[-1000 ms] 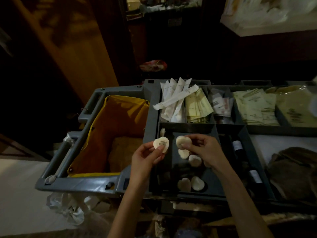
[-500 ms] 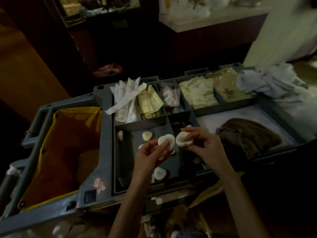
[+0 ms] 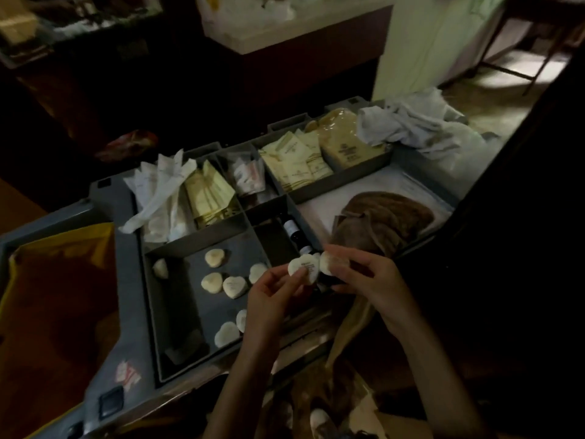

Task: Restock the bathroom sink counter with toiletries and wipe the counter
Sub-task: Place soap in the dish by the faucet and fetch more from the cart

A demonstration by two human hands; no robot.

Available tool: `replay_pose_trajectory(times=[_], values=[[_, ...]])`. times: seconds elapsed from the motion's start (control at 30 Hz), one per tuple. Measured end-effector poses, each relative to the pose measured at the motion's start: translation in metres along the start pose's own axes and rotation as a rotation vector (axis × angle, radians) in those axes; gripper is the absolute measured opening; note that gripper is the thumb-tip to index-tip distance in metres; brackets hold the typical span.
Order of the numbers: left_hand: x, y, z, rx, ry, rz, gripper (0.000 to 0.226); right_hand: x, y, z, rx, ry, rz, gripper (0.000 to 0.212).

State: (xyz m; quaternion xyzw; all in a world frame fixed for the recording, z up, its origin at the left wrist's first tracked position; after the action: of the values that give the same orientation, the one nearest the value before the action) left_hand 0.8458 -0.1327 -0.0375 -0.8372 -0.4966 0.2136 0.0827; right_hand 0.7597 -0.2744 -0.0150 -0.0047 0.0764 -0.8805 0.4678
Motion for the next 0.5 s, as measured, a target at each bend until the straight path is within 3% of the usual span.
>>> replay_pose_trajectory(times=[0.3, 0.5], values=[[-0.039, -0.003, 0.000, 0.044, 0.105, 0.318, 0.014, 0.026, -0.046, 0.001, 0.007, -0.076, -0.290, 0.047], [-0.046, -0.020, 0.016, 0.152, 0.083, 0.523, 0.017, 0.024, -0.107, -0.002, 0.037, -0.106, -0.496, 0.040]])
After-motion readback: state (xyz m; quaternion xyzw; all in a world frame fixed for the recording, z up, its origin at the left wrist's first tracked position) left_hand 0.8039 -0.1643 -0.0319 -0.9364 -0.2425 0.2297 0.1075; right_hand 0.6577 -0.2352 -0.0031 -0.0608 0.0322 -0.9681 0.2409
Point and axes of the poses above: each hand's wrist, its own y-axis towards the middle knuckle, its own x-axis out of the back of the hand, z = x × y, the point moved 9 cm from there along y, towards the middle knuckle, and after that the axes turned 6 degrees about -y, right-handed, at the moved point
